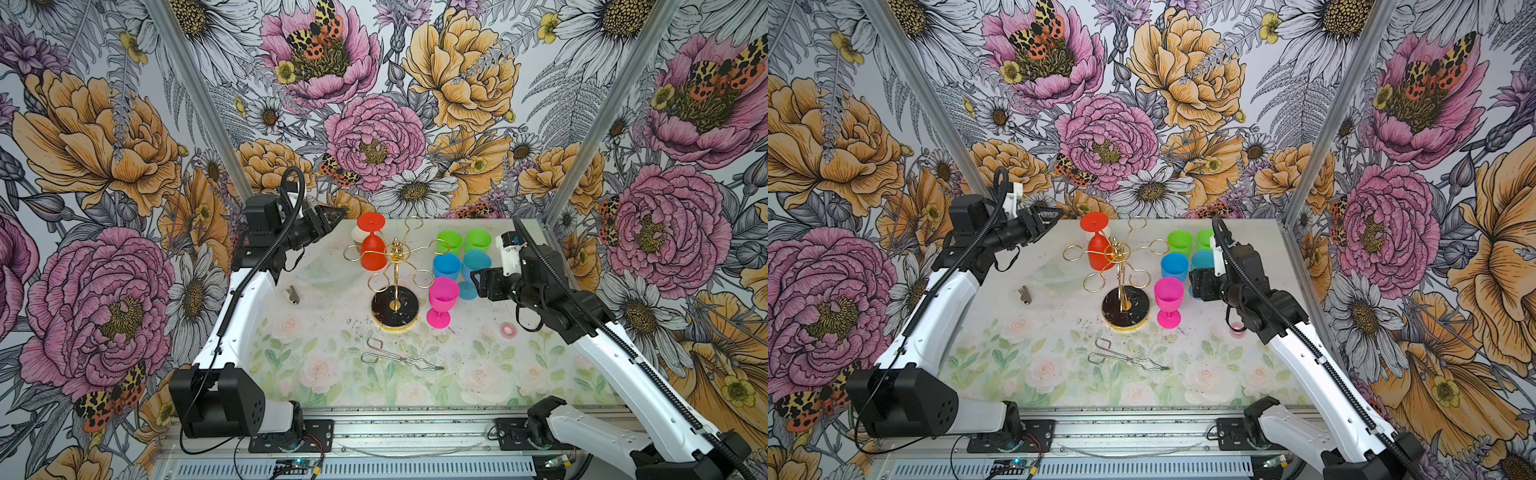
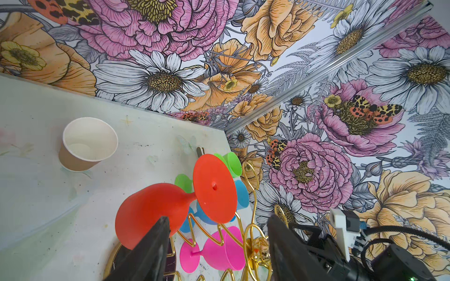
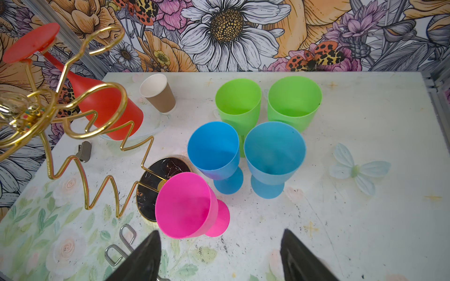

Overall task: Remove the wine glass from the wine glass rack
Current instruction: 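Open the right gripper off the pink glass while the left reaches toward the rack, then close the left gripper on the red glass foot on the rack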

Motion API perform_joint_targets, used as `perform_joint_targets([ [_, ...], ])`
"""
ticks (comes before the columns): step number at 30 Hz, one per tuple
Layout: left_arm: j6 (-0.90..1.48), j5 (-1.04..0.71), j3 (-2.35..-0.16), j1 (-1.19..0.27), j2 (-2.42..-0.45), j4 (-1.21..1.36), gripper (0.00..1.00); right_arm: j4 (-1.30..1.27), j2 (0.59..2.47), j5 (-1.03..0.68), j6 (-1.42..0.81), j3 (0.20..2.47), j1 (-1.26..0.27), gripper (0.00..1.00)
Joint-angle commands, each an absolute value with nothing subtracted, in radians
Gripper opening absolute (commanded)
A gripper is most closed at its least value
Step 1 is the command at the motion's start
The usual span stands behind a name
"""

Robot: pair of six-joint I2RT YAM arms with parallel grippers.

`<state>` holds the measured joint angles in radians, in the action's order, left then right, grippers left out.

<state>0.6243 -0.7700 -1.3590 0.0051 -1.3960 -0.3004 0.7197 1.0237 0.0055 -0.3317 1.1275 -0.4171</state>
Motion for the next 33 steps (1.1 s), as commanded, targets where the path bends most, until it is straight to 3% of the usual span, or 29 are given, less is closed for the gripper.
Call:
perform_joint_targets([
  [1, 0.660, -0.814, -1.385, 0.000, -1.413, -0.286, 0.64, 0.695, 0.993, 0.001, -0.322, 1.114, -0.410, 0.78],
  [15, 0.669, -0.832, -1.449, -0.058, -1.509, -0.313, 0.63, 0.686, 0.972, 0.009, -0.325, 1.100, -0.411, 0.78],
  [33, 0.606, -0.820, -1.516, -0.112, -1.592, -0.412, 0.51, 0.681, 0.954, 0.022, -0.324, 1.085, -0.411, 0.78],
])
